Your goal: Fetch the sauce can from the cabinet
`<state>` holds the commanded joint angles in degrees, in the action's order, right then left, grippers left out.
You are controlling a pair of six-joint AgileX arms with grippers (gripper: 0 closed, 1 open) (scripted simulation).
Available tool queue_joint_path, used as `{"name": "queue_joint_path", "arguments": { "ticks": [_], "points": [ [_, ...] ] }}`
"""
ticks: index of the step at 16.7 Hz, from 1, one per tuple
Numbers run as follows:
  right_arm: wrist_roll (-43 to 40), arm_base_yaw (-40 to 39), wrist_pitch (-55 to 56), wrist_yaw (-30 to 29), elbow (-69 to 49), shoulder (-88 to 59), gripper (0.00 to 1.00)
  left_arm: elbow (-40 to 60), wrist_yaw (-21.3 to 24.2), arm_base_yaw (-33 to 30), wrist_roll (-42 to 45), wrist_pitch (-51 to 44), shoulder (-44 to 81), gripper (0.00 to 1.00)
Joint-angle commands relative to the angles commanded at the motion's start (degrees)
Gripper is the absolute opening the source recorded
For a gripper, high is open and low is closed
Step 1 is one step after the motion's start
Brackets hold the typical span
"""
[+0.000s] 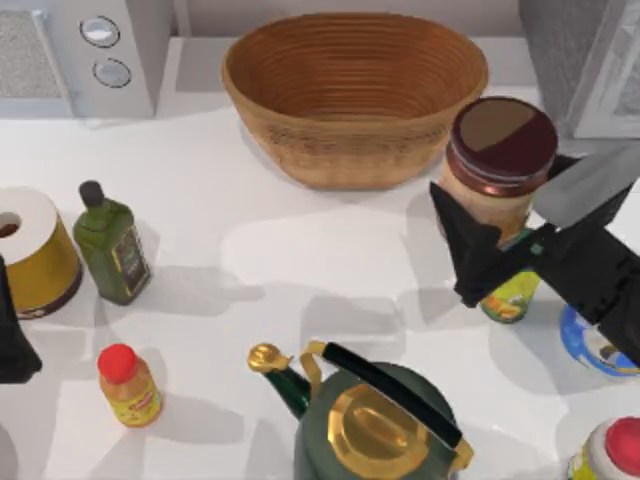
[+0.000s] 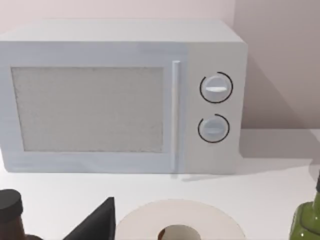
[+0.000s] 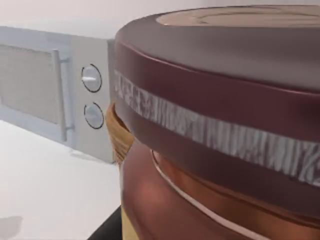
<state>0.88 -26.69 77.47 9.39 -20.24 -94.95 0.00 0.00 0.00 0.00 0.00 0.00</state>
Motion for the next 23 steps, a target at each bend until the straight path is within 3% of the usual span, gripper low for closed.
{"name": "queue_joint_path", "arguments": {
  "ticks": [8, 15, 23],
  "points": [
    [-0.06, -4.71, 16.46, 1.53, -2.99, -21.96, 0.00, 0.00, 0.00, 0.00, 0.00, 0.00, 0.00, 1.00],
    [-0.04, -4.61, 16.74, 1.45, -3.65, -21.53, 0.00, 0.00, 0.00, 0.00, 0.00, 0.00, 0.00, 1.00],
    [0.09, -9.07, 14.03, 1.16, -15.20, -25.88, 0.00, 0.00, 0.00, 0.00, 0.00, 0.00, 0.00, 1.00]
  ]
}}
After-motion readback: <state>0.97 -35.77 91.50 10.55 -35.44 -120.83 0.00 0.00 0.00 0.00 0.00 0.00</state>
